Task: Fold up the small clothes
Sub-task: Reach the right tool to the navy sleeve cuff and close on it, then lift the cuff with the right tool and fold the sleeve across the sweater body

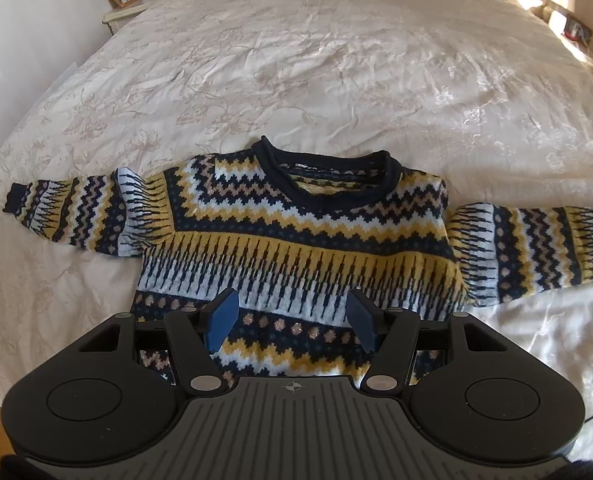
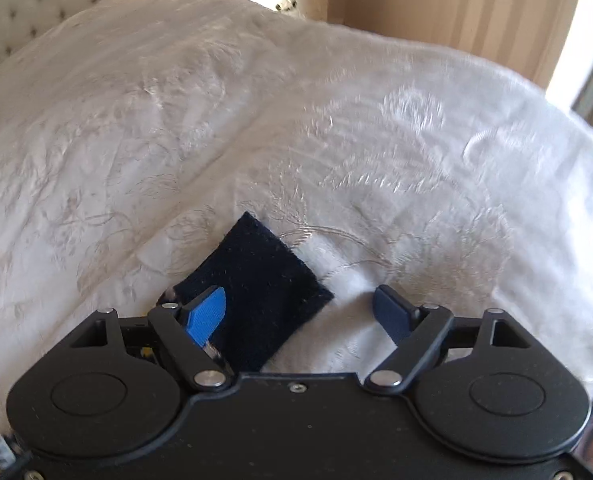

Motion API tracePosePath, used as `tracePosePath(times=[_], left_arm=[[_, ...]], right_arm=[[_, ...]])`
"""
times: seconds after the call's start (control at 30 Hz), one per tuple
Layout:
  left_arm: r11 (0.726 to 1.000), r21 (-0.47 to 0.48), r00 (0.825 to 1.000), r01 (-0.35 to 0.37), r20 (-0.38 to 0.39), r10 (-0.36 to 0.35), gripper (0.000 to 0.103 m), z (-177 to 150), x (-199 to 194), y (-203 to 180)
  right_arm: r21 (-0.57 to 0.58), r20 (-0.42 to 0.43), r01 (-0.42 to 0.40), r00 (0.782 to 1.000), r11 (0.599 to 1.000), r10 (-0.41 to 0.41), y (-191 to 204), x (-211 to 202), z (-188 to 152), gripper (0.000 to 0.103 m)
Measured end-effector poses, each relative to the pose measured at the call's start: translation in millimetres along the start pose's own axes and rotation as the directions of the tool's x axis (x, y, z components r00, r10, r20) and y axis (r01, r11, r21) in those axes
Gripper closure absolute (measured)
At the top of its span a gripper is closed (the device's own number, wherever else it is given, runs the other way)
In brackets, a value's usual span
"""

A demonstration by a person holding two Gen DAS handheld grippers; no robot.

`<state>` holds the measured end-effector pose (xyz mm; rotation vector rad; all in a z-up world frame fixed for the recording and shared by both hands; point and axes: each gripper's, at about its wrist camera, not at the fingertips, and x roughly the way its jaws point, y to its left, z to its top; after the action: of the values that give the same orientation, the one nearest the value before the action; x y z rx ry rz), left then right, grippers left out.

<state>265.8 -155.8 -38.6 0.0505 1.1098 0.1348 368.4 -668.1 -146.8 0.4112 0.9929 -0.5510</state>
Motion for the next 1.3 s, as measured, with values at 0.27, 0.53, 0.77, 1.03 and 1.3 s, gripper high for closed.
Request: tracePosePath(times=[0.27,0.53,0.77,1.03,1.3], left_arm=[[1.0,0.006,1.0,0.005,-0.013,-0.005,0.044,14.4,11.7,-14.1],[0.996,0.057,0.998,0.07,-0.009,-0.069,0.045,19.9,16.3,-33.0],[0.992,0.076,0.995,0.096,-0.003,-0.096,0.044,18.5,19.6,-17.8],[0.993,0.056,0.995,0.099,0.016,-0.1,0.044,15.5,29.0,56.3],[0.993,0.098,0.996,0.072,0.05,-0.077,0.045,19.2,46.3,160.1]], right_arm=[[-0.027,0.045,-0.117,0.992,0.993,0.118,-12.1,-28.4,17.9,0.09],[0.033,0.113,-0.054,0.992,0.998,0.05,-65.1,-85.1,32.6,0.09],[-0.046,0.198,-0.107,0.974,0.993,0.114,-19.9,-138.6,11.8,0.09],[-0.264,0.267,-0.334,0.876,0.905,0.401,141.1,-234.3,-27.8,0.089],[-0.36,0.185,-0.499,0.79,0.788,0.585,306.6,-283.8,-101.1,0.089]])
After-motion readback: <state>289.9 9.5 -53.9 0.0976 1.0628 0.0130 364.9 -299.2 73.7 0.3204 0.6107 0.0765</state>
